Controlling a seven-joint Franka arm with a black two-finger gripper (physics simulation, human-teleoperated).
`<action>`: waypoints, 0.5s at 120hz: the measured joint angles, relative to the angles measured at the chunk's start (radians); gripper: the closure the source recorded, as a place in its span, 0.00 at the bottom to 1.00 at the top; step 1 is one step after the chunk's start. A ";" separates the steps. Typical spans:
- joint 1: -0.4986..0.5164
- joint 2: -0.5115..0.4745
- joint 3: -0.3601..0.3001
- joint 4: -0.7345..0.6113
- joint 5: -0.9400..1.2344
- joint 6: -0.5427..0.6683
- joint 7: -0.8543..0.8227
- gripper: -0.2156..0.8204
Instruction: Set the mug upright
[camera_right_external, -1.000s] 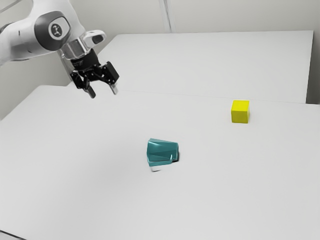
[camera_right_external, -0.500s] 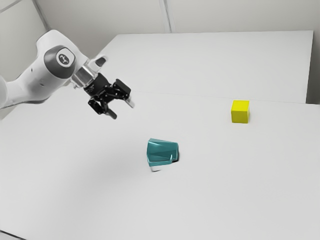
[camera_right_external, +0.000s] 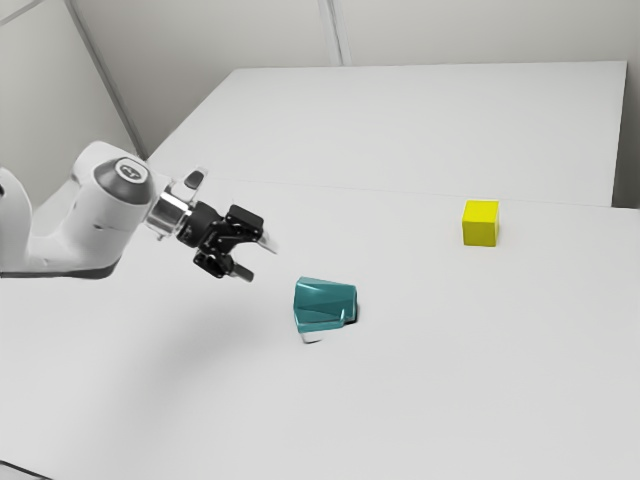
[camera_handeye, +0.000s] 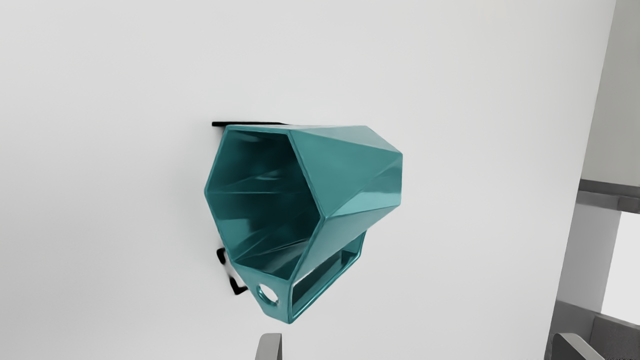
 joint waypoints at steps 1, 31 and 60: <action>0.000 0.001 0.000 -0.003 -0.005 0.002 0.006 0.23; -0.003 0.040 0.000 -0.059 -0.186 0.049 0.196 0.23; -0.010 0.080 0.000 -0.064 -0.297 0.067 0.368 0.23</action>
